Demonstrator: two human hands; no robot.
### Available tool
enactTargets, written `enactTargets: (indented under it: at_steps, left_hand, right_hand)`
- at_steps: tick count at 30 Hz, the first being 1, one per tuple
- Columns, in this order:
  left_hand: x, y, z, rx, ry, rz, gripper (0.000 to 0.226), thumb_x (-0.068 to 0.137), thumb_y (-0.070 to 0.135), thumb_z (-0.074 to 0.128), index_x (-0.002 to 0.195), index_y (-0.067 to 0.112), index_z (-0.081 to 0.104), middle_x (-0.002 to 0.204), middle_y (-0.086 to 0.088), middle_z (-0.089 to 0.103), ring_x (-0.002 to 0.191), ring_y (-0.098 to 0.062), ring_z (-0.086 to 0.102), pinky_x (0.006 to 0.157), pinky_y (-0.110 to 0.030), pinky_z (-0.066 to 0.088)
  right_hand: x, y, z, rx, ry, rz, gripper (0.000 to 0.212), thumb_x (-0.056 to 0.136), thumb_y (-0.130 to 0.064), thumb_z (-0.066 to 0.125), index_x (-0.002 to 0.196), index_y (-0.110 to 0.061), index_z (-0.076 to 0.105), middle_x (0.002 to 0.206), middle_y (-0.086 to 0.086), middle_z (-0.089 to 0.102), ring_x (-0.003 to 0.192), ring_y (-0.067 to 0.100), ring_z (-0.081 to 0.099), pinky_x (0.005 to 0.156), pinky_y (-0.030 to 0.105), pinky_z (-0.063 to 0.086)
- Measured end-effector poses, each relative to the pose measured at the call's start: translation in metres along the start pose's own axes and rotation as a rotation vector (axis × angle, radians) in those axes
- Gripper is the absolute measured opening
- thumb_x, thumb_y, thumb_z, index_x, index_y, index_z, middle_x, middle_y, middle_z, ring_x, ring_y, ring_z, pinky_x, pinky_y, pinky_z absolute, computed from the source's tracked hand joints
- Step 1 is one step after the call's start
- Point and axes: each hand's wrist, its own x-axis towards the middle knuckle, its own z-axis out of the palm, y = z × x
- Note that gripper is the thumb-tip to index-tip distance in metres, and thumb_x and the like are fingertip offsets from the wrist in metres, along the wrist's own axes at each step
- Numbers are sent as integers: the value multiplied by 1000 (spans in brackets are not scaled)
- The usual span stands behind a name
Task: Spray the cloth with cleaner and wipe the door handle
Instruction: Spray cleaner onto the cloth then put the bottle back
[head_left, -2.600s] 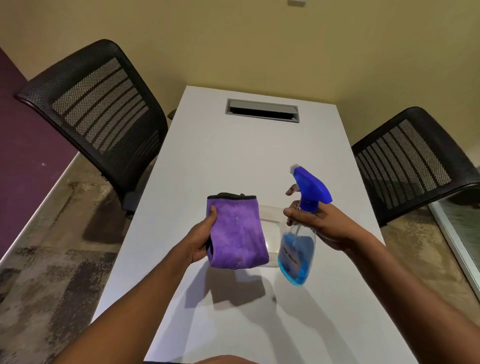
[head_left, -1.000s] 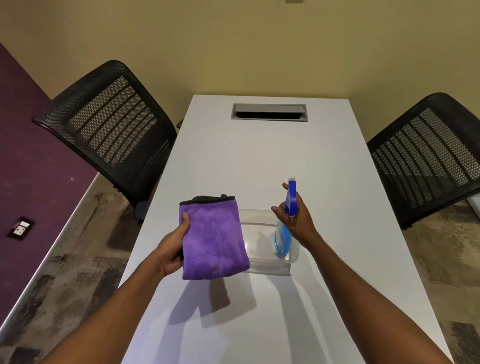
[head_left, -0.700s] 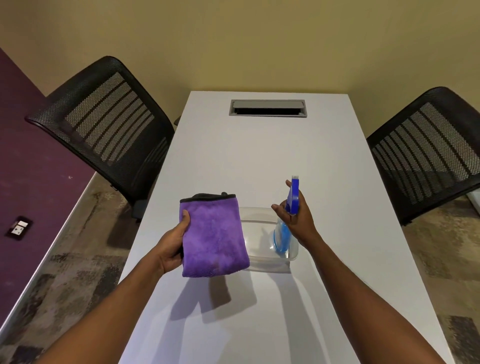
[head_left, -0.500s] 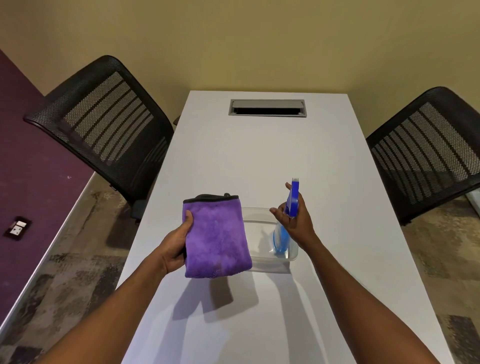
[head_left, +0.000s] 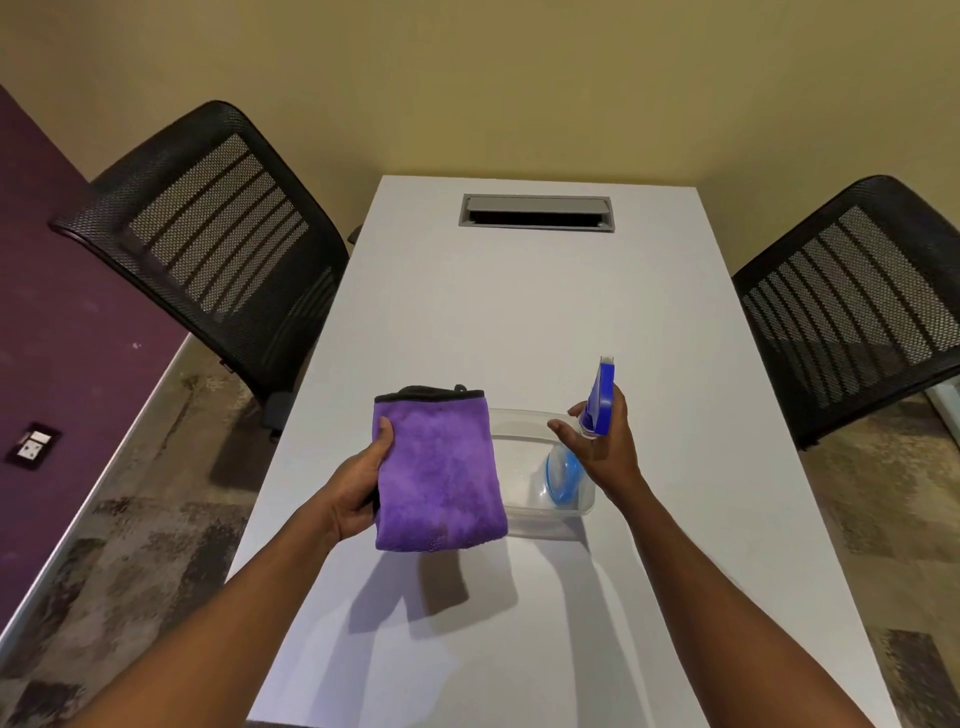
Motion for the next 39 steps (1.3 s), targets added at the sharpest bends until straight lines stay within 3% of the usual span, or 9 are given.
enactTargets:
  at_steps: [6,11,17,20,24,26,31,34,39]
  left_hand:
    - [-1,0,5,-5,-21,6,57,82,58,55,119,17,64,110,-14,71,98,-34,69,77,-42,59]
    - [1,-1,7,-45,-33,1,57,89,58,48,125,16,61,114,-13,69,103,-35,67,78,-43,59]
    - [8,-5,12,-106,-23,27,65,82,59,54,130,15,58,125,-15,64,113,-38,62,94,-49,49]
    - [10,-5,16,-122,-18,44,65,83,62,52,128,16,59,125,-14,66,113,-37,63,93,-49,51]
    - [10,-6,22,-134,29,77,67,80,65,52,126,17,60,123,-11,68,110,-34,66,85,-45,56]
    - [10,-7,27,-158,44,98,67,79,65,53,125,17,61,122,-11,69,109,-34,66,87,-46,56]
    - [6,-19,44,-238,70,166,62,87,62,49,124,14,61,121,-12,69,110,-35,66,95,-50,51]
    - [-1,-28,54,-272,51,198,56,90,59,47,121,15,62,117,-12,71,106,-35,68,84,-47,57]
    - [-12,-32,57,-303,61,291,54,86,56,54,122,17,61,116,-10,71,103,-32,69,74,-42,59]
  right_hand:
    - [-3,-5,-4,-13,19,23,95,63,-49,80,138,-16,33,106,-2,59,92,13,61,63,9,51]
    - [-7,-8,-6,-21,18,46,97,61,-48,81,139,-17,32,123,7,56,100,15,60,74,13,51]
    - [-34,-16,-15,-31,139,93,100,59,-42,85,142,-19,33,120,-7,51,106,11,54,88,27,48]
    - [-67,-19,-18,44,355,81,82,63,-38,84,133,-17,47,108,-1,56,98,5,58,78,21,50]
    - [-117,-24,5,168,657,91,22,85,-27,70,98,-13,58,92,17,62,77,-2,58,70,16,52]
    - [-137,-29,25,242,541,238,10,92,-21,62,95,-13,56,96,19,65,80,8,63,74,27,56]
    - [-149,-59,64,634,86,622,18,97,-42,47,107,-27,50,102,11,66,94,24,67,72,37,57]
    - [-146,-69,74,852,-70,652,31,89,-52,52,113,-33,56,113,9,70,101,28,69,75,45,59]
    - [-137,-78,77,999,-156,614,41,89,-42,61,126,-25,55,120,13,68,107,33,67,76,49,56]
